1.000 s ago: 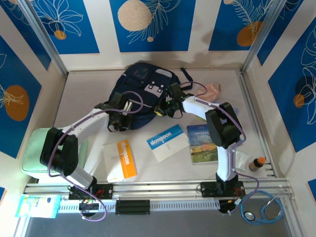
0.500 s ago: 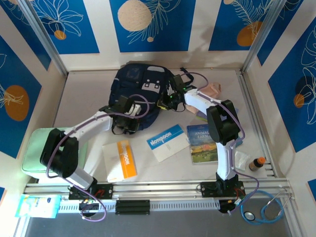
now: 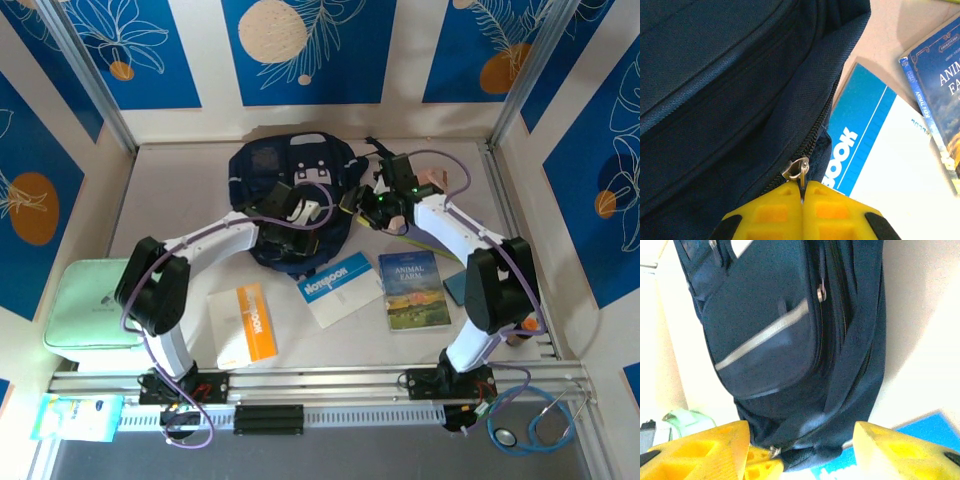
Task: Pack the student bag
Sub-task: Unzip the student bag at the top-center of the table.
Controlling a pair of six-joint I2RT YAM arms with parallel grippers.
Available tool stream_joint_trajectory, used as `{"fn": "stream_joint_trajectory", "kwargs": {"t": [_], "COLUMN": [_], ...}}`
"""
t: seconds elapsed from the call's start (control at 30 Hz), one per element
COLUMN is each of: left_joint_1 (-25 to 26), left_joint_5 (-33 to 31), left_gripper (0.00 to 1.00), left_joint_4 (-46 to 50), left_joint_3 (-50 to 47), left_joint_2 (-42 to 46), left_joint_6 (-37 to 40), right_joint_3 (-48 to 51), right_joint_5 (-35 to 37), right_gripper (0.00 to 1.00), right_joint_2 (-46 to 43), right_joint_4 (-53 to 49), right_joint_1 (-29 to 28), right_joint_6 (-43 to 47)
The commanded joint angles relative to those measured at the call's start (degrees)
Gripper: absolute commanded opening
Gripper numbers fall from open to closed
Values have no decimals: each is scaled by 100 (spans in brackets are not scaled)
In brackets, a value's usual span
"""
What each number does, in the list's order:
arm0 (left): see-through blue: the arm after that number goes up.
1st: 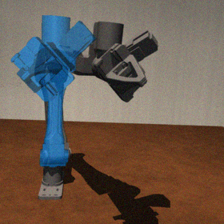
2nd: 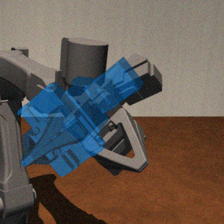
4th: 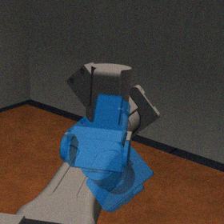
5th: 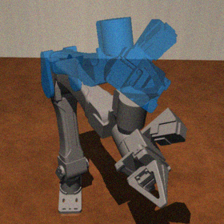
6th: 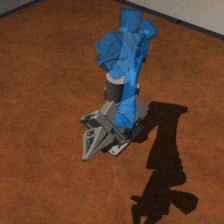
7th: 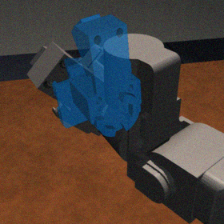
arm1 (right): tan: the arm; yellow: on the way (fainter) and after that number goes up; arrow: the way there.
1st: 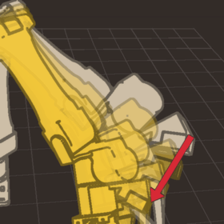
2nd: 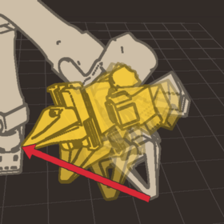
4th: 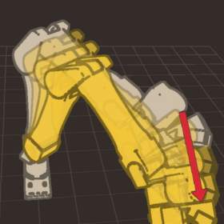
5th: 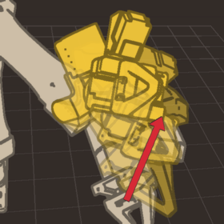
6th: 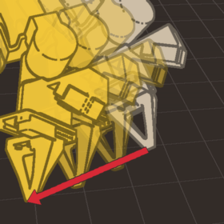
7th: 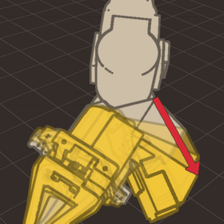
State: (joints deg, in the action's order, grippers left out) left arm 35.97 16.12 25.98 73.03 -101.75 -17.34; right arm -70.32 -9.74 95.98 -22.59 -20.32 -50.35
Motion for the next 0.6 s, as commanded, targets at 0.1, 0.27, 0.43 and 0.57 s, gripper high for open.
{"fn": "stream_joint_trajectory", "kwargs": {"t": [0.1,0.27,0.43,0.57], "left_joint_1": [57,60,60,52], "left_joint_5": [326,422,506,171], "left_gripper": [0,0,0,0], "left_joint_4": [-90,-76,0,273], "left_joint_3": [135,34,-5,46], "left_joint_2": [-81,-64,-55,-6], "left_joint_6": [-101,-89,-60,-18], "right_joint_3": [300,35,-125,-107], "right_joint_5": [-328,-96,-39,69], "right_gripper": [64,66,60,38], "right_joint_2": [305,750,1140,1280], "right_joint_4": [475,373,396,430], "right_joint_1": [-328,-524,-647,-693], "right_joint_6": [-1101,-1271,-1355,-1233]}}
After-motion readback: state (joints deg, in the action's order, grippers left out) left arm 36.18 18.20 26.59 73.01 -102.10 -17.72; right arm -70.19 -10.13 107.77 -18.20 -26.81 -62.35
